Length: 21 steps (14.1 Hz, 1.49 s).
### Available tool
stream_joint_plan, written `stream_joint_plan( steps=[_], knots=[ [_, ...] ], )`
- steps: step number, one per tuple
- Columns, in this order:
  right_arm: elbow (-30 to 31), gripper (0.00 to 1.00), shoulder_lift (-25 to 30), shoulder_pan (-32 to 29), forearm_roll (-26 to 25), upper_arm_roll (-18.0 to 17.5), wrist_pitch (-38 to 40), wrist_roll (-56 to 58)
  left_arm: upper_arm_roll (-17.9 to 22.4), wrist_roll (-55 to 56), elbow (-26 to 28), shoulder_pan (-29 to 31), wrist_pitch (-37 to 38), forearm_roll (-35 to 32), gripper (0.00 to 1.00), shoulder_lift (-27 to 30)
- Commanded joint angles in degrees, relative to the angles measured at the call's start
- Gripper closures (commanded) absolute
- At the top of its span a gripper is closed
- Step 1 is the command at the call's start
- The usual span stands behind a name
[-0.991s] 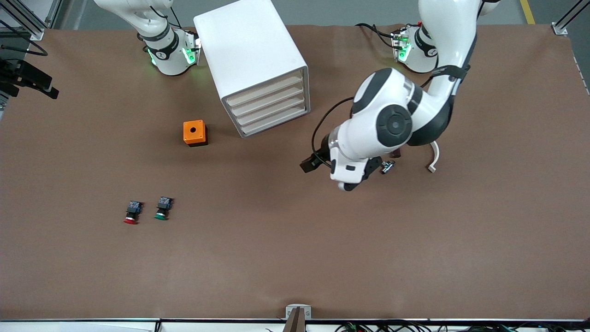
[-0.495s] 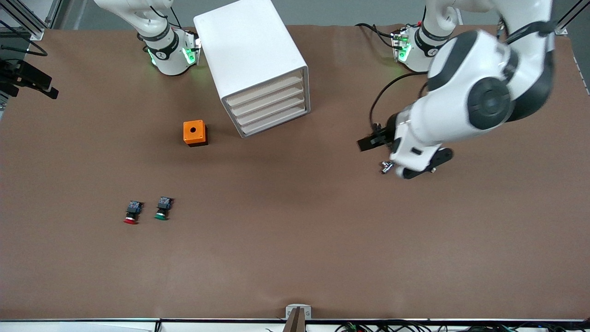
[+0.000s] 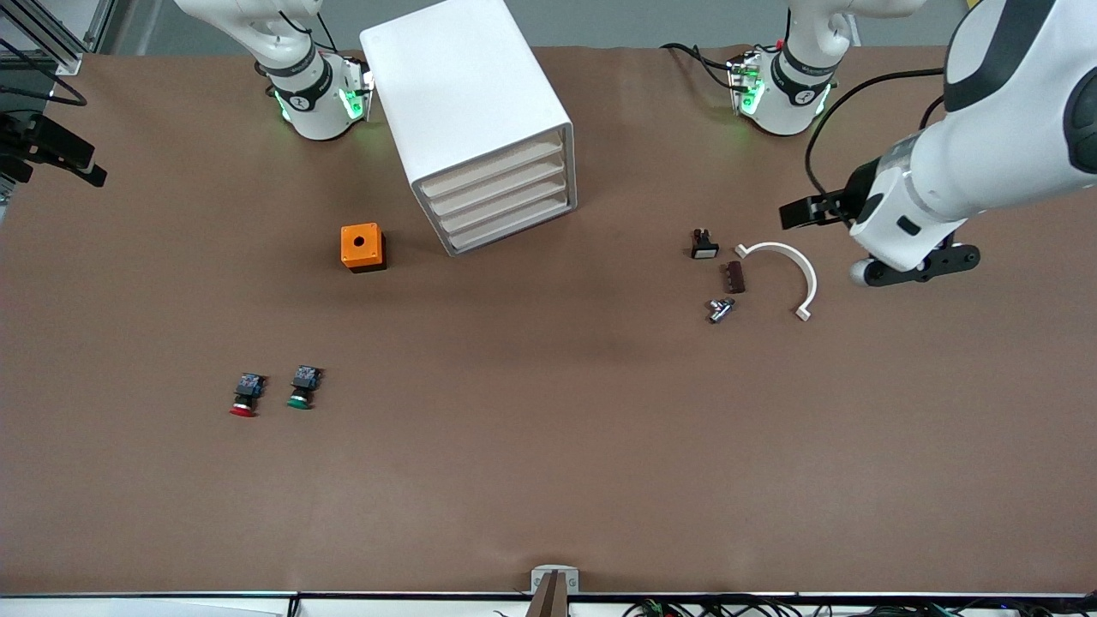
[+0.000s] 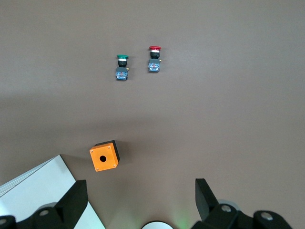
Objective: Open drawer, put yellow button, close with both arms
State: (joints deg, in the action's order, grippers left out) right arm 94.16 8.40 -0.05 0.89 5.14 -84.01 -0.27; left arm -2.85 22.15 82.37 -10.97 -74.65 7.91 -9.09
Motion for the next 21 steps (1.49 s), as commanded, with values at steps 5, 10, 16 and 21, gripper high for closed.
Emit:
stream_joint_plan(
  steps=[5, 10, 16, 21],
  knots=[
    [1.1, 0.0, 1.2, 0.1, -2.0, -0.2, -0.6, 0.9, -0.3, -17.4, 19.7, 9.0, -8.9, -3.8, 0.0, 14.7],
    [1.1, 0.0, 1.2, 0.1, -1.9, -0.2, -0.7, 3.5, -0.3, -17.4, 21.3, 9.0, -19.1, -6.4, 0.0, 15.0],
    [1.2, 0.0, 1.2, 0.3, -1.2, -0.3, -0.4, 3.4, -0.2, -18.1, 11.3, 10.6, -19.2, -6.6, 0.0, 11.4],
    [1.2, 0.0, 1.2, 0.4, -1.2, -0.4, -0.3, 3.1, -0.1, -19.6, 10.7, 10.8, -19.0, -6.6, 0.0, 11.4]
  ],
)
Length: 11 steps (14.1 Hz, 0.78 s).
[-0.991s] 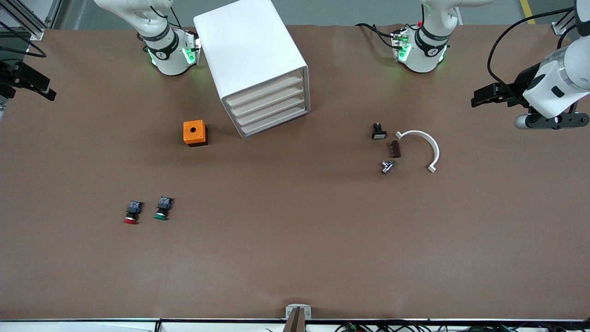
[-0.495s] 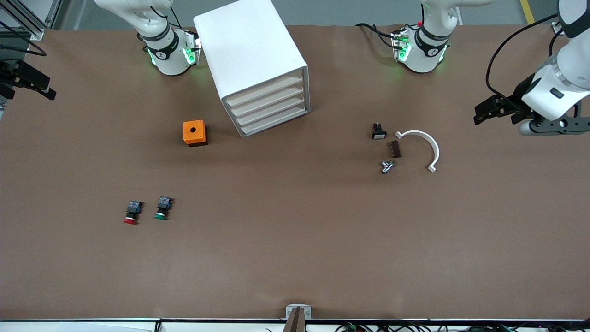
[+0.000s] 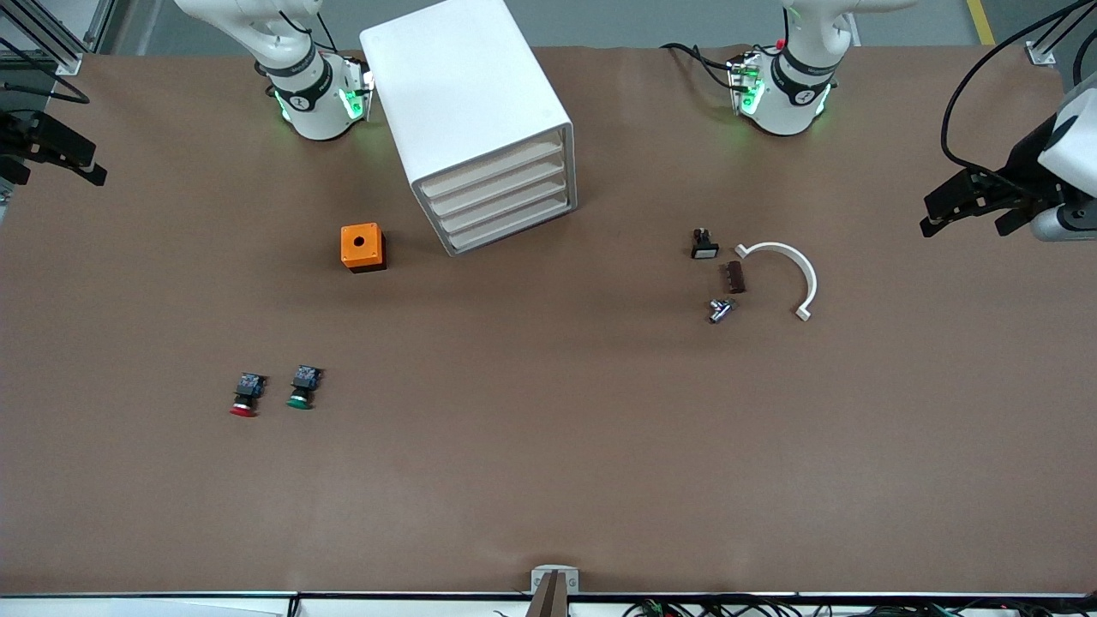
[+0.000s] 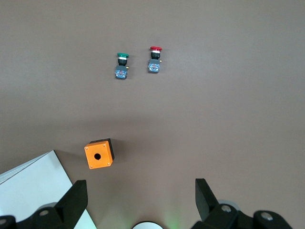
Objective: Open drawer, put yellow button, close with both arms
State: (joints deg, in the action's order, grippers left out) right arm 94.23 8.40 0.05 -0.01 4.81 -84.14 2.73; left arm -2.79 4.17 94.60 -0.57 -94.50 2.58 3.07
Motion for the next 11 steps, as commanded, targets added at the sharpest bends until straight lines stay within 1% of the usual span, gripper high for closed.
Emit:
stream_joint_plan(
  steps=[1, 3, 11],
  knots=[
    [1.1, 0.0, 1.1, 0.3, -0.2, -0.1, -0.1, -0.2, -0.1, -1.8, -1.5, 0.4, 1.6, -1.3, 0.0, -0.7],
    [1.1, 0.0, 1.2, 0.6, 0.7, -0.1, -0.1, -0.3, -0.1, -1.8, -2.0, 0.2, 2.7, -2.2, 0.0, -0.8],
    [1.0, 0.0, 1.2, 0.8, 0.7, -0.1, -0.7, -0.3, -0.7, -1.7, -2.0, -0.3, 2.8, -2.6, 0.0, -0.9]
  ],
)
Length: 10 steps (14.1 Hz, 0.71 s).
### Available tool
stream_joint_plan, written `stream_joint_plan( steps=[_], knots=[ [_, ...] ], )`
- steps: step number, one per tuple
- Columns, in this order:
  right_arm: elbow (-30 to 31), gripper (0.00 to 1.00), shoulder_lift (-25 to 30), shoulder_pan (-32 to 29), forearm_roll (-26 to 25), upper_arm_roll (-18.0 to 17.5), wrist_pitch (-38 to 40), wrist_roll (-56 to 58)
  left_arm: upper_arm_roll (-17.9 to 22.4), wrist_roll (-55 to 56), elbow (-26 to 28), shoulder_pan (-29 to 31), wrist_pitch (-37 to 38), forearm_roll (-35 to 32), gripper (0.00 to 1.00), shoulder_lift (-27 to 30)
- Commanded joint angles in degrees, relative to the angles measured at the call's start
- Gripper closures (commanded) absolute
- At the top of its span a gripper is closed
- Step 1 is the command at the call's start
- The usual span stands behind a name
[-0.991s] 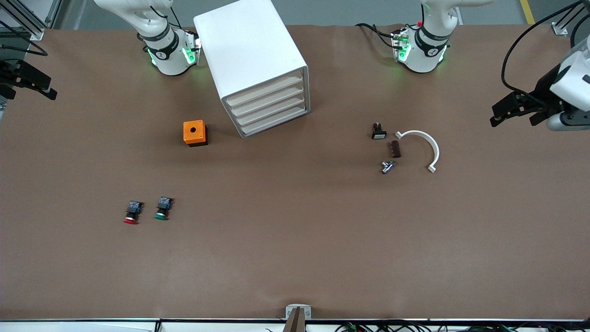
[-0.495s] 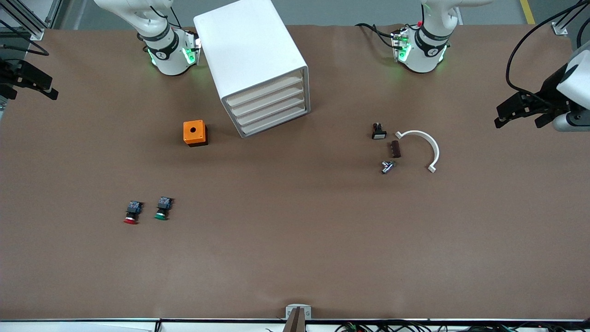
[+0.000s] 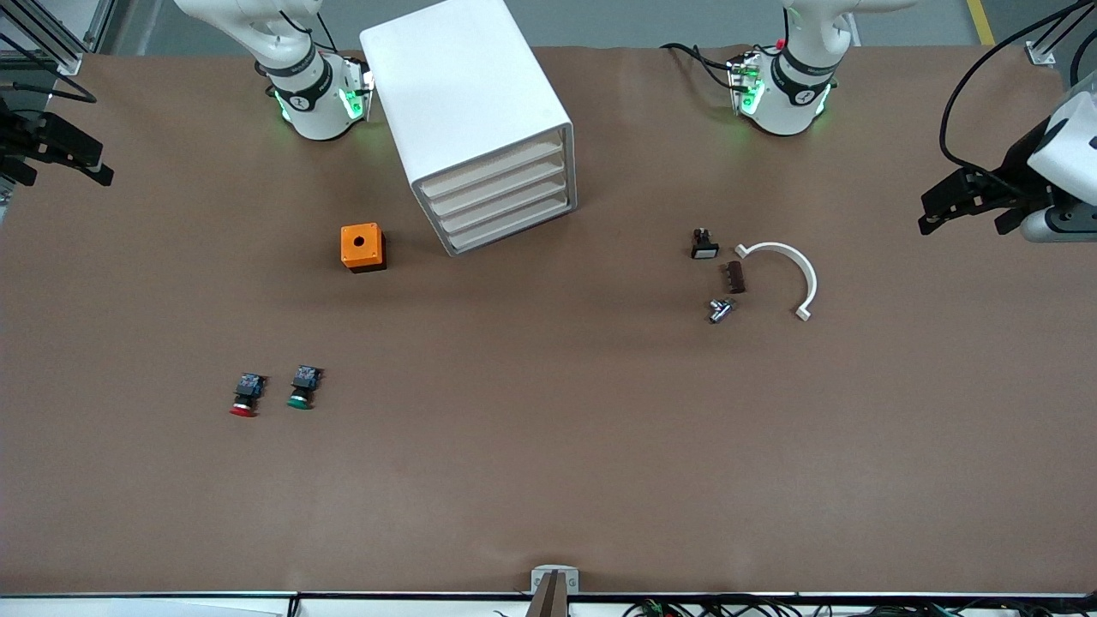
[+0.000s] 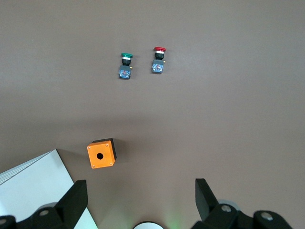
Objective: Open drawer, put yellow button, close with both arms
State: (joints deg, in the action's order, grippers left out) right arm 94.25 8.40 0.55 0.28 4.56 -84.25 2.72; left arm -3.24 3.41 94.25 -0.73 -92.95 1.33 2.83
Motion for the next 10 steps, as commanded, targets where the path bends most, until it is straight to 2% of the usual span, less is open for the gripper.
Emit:
stream_joint_plan(
  steps=[1, 10],
  knots=[
    [1.1, 0.0, 1.2, 0.3, 0.4, 0.2, -0.6, -0.3, -0.3, -1.0, -1.6, -0.1, 1.4, -1.3, 0.0, -0.6],
    [1.0, 0.0, 1.2, 0.4, 0.9, 0.2, -0.6, -1.6, -0.3, -1.0, -1.6, 0.1, 1.4, -0.6, 0.0, -0.6]
  ],
)
